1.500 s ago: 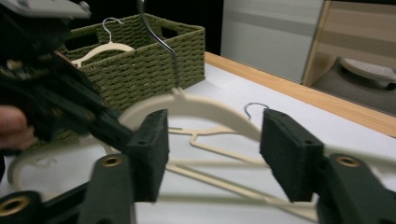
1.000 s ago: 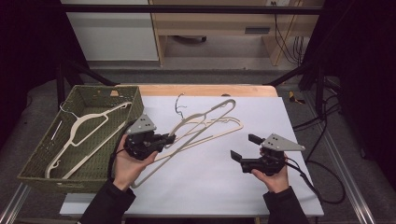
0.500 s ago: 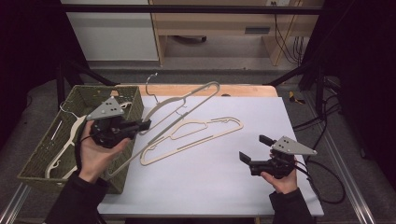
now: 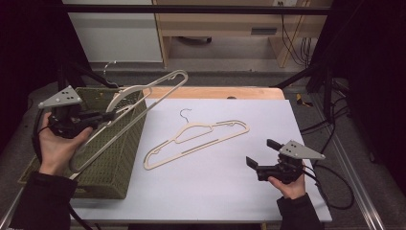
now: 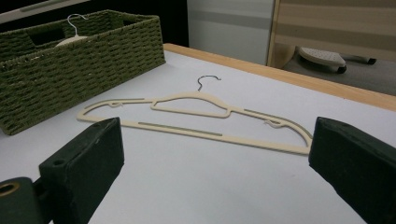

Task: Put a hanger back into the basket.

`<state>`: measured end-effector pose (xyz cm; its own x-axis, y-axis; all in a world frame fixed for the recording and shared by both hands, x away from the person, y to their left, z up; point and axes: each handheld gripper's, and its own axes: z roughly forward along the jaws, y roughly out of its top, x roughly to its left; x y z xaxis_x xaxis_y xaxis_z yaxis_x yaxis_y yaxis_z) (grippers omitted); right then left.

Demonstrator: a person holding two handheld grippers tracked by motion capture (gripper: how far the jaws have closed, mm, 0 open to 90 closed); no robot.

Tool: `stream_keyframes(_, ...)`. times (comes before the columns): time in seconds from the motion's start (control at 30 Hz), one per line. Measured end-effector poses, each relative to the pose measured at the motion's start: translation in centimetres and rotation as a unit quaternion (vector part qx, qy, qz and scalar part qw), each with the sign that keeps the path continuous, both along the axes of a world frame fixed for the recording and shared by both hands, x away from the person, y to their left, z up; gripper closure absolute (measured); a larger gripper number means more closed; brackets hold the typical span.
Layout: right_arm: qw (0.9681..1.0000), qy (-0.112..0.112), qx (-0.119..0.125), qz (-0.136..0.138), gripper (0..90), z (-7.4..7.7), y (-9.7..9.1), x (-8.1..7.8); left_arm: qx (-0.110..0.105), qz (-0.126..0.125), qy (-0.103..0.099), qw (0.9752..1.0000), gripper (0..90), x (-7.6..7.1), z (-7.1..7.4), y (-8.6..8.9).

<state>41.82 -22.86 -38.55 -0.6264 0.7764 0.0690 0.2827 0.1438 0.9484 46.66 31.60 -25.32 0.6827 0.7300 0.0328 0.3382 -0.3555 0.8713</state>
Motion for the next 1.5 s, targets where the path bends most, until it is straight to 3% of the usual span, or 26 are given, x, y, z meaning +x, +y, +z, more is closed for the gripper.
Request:
stream_keyframes(0.17, 1.0, 0.0, 0.0, -0.001, 3.9, 0.0, 0.0, 0.0, 0.008, 0.021, 0.008, 0.9997, 86.7, 0.5, -0.9, 2.6)
stream_keyframes(0.33, 1.0, 0.001, -0.001, -0.002, 3.9, -0.1, 0.1, 0.1, 0.0, 0.036, 0.015, 0.9993, 86.6, 1.0, -1.8, 5.0)
stream_keyframes(0.47, 1.0, 0.002, -0.002, -0.002, 3.9, -0.1, 0.1, 0.1, 0.011, 0.05, 0.019, 0.9985, 86.6, 1.5, -2.6, 6.4)
stream_keyframes(0.63, 1.0, 0.002, -0.002, -0.002, 3.9, -0.1, 0.1, 0.1, 0.001, 0.064, 0.027, 0.9976, 86.6, 1.8, -3.6, 8.1)
stream_keyframes(0.73, 1.0, 0.001, -0.003, -0.002, 3.9, -0.1, 0.1, 0.1, 0.014, 0.07, 0.026, 0.9971, 86.6, 1.9, -4.2, 9.1)
stream_keyframes(0.93, 1.0, 0.001, -0.003, -0.003, 3.9, -0.1, 0.1, 0.1, 0.004, 0.081, 0.035, 0.9961, 86.6, 1.9, -5.0, 11.2)
stream_keyframes(1.27, 1.0, 0.003, -0.004, -0.001, 3.9, -0.2, 0.2, 0.2, 0.011, 0.089, 0.071, 0.9935, 86.7, 2.1, -6.9, 12.1)
stream_keyframes(1.5, 1.0, 0.003, -0.003, -0.001, 3.9, -0.2, 0.2, 0.2, 0.009, 0.105, 0.114, 0.9879, 86.7, 2.9, -9.9, 11.2)
